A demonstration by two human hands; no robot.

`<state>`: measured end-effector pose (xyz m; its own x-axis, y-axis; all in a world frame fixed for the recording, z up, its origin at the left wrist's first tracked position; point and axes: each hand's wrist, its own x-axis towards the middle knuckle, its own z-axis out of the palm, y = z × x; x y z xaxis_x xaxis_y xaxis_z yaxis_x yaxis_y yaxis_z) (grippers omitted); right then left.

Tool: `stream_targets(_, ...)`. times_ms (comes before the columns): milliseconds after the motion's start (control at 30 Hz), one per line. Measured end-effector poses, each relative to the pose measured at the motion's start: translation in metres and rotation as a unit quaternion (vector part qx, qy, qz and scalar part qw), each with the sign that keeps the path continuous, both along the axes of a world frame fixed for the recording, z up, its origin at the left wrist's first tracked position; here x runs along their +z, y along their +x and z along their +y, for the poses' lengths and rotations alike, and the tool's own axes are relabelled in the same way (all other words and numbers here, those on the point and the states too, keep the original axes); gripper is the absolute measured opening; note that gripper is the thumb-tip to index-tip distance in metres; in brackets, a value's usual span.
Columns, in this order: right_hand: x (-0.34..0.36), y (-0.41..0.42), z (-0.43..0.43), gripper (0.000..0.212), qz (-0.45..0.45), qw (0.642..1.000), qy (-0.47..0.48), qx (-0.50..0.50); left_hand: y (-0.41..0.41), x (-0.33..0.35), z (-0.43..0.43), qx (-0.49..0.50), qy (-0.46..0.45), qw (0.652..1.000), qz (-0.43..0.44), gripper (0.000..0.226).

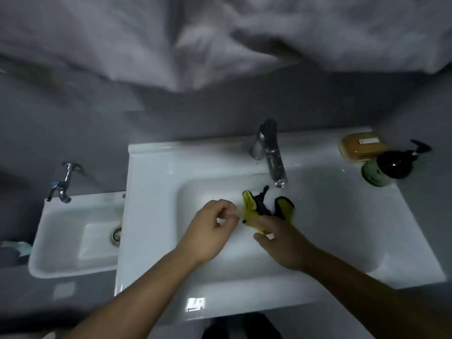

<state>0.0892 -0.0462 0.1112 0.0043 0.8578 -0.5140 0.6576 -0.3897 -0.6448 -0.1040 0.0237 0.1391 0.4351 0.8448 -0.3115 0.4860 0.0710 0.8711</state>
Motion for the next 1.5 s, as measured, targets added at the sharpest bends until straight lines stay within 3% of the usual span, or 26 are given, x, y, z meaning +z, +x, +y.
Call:
stream_targets(67, -0.028, 0.020, -0.008, 0.045, -0.013, 1.000, -0.001, -0.013, 0.022, -0.030, -0.007, 0.007, -0.014, 0.999, 0.032, 0.003)
stream_targets(400, -0.143, 0.065, 0.010, 0.059, -0.060, 0.995, 0.050, 0.061, 0.089, -0.128, -0.021, 0.021, -0.109, 0.983, 0.147, 0.032)
stream_targets(500, -0.165, 0.063, 0.019, 0.066, -0.082, 0.991, 0.069, 0.085, 0.096, -0.149, -0.022, 0.044, -0.128, 0.983, 0.121, 0.038)
stream_targets(600, -0.181, 0.062, 0.020, 0.074, -0.184, 0.969, 0.080, 0.141, 0.101, -0.164, -0.022, 0.067, -0.145, 0.982, 0.101, 0.048)
stream_targets(700, -0.194, 0.063, 0.020, 0.072, -0.228, 0.958, 0.106, 0.139, 0.107, -0.171, -0.025, 0.085, -0.151, 0.982, 0.081, 0.038)
stream_targets(800, -0.195, 0.069, 0.023, 0.040, -0.185, 0.966, 0.104, 0.145, 0.113, -0.170, -0.026, 0.107, -0.165, 0.980, 0.025, 0.023)
stream_targets(833, -0.193, 0.071, 0.024, 0.027, -0.150, 0.971, 0.116, 0.149, 0.114, -0.170, -0.025, 0.113, -0.173, 0.978, 0.007, 0.011)
stream_targets(900, -0.184, 0.073, 0.018, 0.012, -0.074, 0.976, 0.144, 0.145, 0.115, -0.164, -0.025, 0.131, -0.209, 0.969, -0.015, 0.010)
stream_targets(967, -0.169, 0.071, 0.009, 0.015, -0.014, 0.984, 0.153, 0.094, 0.115, -0.153, -0.023, 0.161, -0.268, 0.949, -0.044, 0.008)
stream_targets(1067, -0.138, 0.064, -0.002, 0.020, 0.110, 0.981, 0.155, -0.020, 0.112, -0.146, -0.024, 0.205, -0.342, 0.912, -0.099, 0.043)
stream_targets(1133, -0.115, 0.058, -0.004, 0.016, 0.193, 0.969, 0.142, -0.065, 0.114, -0.141, -0.026, 0.225, -0.369, 0.892, -0.132, 0.054)
stream_targets(1267, -0.088, 0.042, -0.005, 0.027, 0.399, 0.890, 0.108, -0.191, 0.121, -0.126, -0.025, 0.237, -0.394, 0.868, -0.188, 0.041)
stream_targets(1367, -0.087, 0.038, 0.000, 0.030, 0.378, 0.886, 0.148, -0.223, 0.124, -0.117, -0.024, 0.239, -0.343, 0.888, -0.192, 0.044)
stream_targets(1500, -0.094, 0.022, -0.004, 0.029, 0.188, 0.936, 0.241, -0.173, 0.126, -0.116, -0.027, 0.306, -0.250, 0.901, -0.177, 0.041)
